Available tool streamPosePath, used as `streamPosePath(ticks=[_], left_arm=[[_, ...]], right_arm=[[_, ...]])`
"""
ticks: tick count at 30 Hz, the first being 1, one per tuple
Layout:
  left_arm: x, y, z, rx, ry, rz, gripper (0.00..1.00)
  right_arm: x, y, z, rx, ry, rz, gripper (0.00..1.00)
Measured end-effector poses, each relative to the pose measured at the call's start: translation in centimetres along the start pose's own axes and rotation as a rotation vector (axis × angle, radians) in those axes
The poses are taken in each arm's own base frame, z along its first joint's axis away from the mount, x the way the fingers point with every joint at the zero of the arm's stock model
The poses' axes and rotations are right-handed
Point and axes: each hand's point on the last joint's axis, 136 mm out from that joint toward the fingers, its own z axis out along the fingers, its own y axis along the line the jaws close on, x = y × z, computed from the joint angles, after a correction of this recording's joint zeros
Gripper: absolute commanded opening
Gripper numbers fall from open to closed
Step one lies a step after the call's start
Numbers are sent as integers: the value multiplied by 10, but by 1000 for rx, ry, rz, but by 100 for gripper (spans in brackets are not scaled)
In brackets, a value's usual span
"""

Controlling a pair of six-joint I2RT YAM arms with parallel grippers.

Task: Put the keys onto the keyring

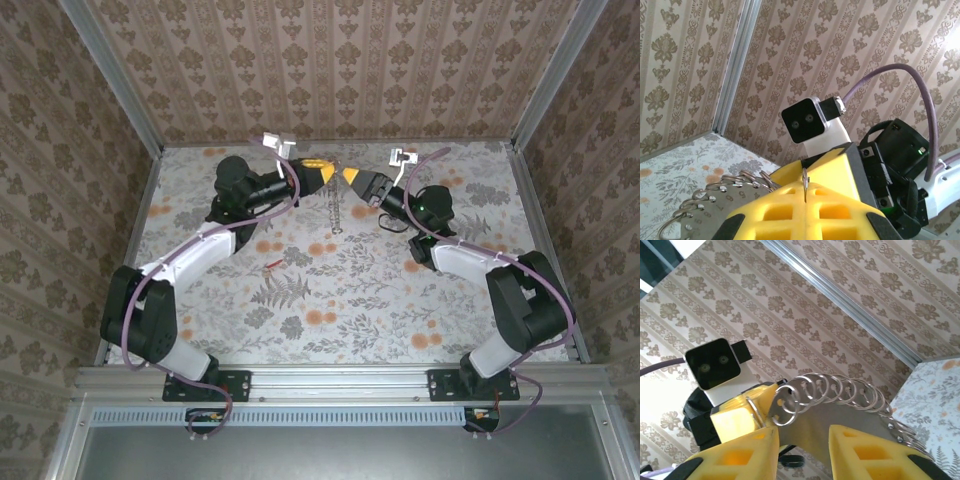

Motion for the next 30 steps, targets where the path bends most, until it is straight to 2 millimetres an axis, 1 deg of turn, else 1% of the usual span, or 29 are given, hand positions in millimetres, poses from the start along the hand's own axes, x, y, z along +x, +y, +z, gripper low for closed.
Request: streamPosePath(ticks=[4, 11, 16, 20, 22, 25, 28, 30], left_arm=[[-1, 1, 1, 6, -14, -11, 0], [-3, 1, 2, 16, -29, -22, 0], [-4, 1, 3, 22, -37, -28, 0], [-4, 2, 3, 23, -37, -35, 0], [-4, 2, 3, 24, -39, -39, 0], [-4, 2, 3, 24, -38, -45, 0], [-3, 4, 4, 21, -38, -50, 0], [-3, 5, 4, 18, -41, -50, 0]], right_arm=[[2, 13, 4, -41, -7, -5, 34], [-1, 25, 11, -79, -13, -15, 33], [-4, 29, 14, -92, -19, -13, 31], [-2, 24, 15, -85, -17, -4, 31], [-1, 20, 16, -78, -17, 1, 30], [0, 16, 17, -72, -18, 9, 23], [-2, 17, 18, -76, -26, 7, 16], [-3, 17, 18, -76, -29, 6, 15]])
